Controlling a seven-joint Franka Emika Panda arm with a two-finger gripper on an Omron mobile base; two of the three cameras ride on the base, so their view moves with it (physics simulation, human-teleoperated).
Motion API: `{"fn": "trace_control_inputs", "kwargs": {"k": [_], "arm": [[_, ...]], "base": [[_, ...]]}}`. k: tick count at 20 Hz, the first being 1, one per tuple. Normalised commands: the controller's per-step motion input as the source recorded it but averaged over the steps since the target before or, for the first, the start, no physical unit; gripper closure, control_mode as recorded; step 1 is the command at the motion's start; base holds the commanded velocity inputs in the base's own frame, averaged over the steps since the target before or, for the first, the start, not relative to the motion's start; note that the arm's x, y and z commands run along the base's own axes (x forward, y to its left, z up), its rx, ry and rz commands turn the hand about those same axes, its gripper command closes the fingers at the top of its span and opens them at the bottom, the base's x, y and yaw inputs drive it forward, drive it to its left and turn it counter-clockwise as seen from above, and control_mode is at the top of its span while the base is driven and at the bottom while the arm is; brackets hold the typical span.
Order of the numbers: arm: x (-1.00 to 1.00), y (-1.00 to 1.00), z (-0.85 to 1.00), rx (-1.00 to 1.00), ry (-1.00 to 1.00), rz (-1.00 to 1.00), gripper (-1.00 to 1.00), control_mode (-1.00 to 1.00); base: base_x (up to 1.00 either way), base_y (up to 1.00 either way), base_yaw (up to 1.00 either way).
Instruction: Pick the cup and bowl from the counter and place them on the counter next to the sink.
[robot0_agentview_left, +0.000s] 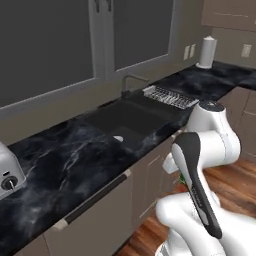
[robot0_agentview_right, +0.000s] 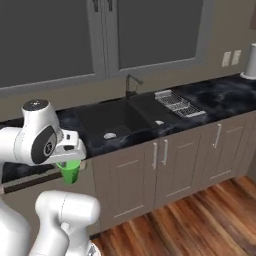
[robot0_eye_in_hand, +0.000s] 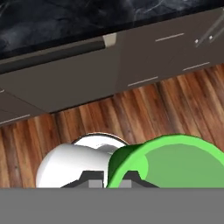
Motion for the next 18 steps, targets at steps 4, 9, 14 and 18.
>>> {"fn": "trace_control_inputs", "kwargs": {"k": [4,9,14,18], "arm": [[0.0,0.0,0.0,0.0,0.0,0.0,1.0,1.0],[0.0,0.0,0.0,0.0,0.0,0.0,1.0,1.0],[0.0,0.0,0.0,0.0,0.0,0.0,1.0,1.0],[0.0,0.0,0.0,0.0,0.0,0.0,1.0,1.0]], "base": [[0.88,-0.01,0.41],[0.5,-0.16,0.36],[0.5,-0.24,0.28],[0.68,-0.21,0.3]]}}
